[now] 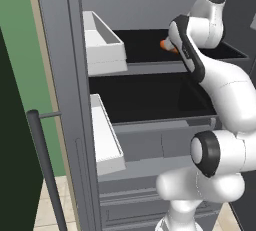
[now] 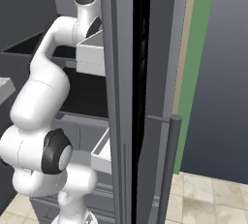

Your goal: Place one carrot and one steak in each tupperware on the nearby counter, to pack two identical lunches.

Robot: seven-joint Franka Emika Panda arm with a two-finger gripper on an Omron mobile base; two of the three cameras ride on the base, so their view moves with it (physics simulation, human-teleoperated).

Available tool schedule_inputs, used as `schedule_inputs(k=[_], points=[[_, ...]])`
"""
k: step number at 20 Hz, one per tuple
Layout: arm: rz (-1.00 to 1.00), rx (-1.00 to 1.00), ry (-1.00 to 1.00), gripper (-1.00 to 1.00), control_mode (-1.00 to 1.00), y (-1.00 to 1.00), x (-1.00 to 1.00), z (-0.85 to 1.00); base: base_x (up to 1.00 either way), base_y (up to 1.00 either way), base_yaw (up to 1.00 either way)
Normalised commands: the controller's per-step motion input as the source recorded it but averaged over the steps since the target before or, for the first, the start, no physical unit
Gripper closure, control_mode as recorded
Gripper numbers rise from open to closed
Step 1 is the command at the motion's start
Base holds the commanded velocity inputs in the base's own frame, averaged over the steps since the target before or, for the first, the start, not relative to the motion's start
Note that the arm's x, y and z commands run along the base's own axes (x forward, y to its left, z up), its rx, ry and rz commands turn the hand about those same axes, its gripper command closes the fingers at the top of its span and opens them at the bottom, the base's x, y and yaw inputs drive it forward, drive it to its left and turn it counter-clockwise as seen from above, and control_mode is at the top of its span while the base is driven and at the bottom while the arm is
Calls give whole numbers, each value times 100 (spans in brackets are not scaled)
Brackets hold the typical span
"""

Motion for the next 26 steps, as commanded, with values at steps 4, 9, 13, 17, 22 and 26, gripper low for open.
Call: schedule_inputs(k=[4, 9, 13, 17, 22, 26], points=[[0, 0, -1, -100, -100, 0, 20, 0, 0, 0, 0], [0, 2, 0, -100, -100, 0, 23, -10, 0, 0, 0], [-1, 3, 0, 100, -100, 6, 13, -32, 0, 0, 0], [-3, 0, 0, 100, -100, 40, -38, -65, 0, 0, 0], [-3, -1, 0, 100, -100, 6, -3, -39, 0, 0, 0], [0, -3, 0, 100, -100, 3, -23, -10, 0, 0, 0]])
